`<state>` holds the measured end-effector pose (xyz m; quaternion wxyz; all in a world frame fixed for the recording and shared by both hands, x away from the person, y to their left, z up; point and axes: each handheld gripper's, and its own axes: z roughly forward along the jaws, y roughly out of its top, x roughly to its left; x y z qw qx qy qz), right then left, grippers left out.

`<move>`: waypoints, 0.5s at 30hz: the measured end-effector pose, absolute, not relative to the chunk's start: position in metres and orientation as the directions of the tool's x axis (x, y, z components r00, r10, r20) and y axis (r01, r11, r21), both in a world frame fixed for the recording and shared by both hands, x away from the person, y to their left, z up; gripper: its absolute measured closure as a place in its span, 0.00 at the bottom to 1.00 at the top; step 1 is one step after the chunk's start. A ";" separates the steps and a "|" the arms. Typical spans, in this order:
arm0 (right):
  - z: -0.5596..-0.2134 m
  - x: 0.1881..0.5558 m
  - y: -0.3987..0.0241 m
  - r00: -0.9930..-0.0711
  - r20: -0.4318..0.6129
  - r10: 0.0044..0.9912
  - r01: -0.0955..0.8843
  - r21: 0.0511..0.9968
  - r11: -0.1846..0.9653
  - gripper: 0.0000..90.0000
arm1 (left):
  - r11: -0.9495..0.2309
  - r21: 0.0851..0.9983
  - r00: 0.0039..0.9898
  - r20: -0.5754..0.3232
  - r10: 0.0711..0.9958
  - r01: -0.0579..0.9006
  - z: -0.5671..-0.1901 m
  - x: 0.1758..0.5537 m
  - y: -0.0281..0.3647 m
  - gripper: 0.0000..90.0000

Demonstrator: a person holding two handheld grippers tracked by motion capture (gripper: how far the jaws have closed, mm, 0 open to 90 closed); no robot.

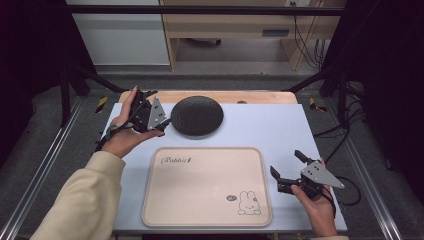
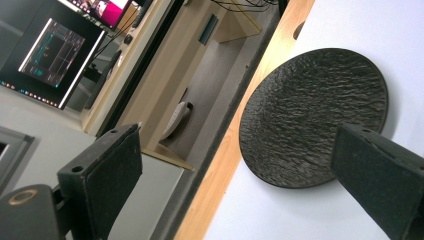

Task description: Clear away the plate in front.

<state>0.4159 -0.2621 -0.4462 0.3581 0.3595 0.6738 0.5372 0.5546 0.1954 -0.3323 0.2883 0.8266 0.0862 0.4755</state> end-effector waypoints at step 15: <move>-0.447 0.416 -0.261 -0.489 -0.096 0.867 0.100 0.981 0.165 0.03 | -0.863 0.486 0.532 0.771 0.350 -0.138 -0.340 0.603 0.180 0.09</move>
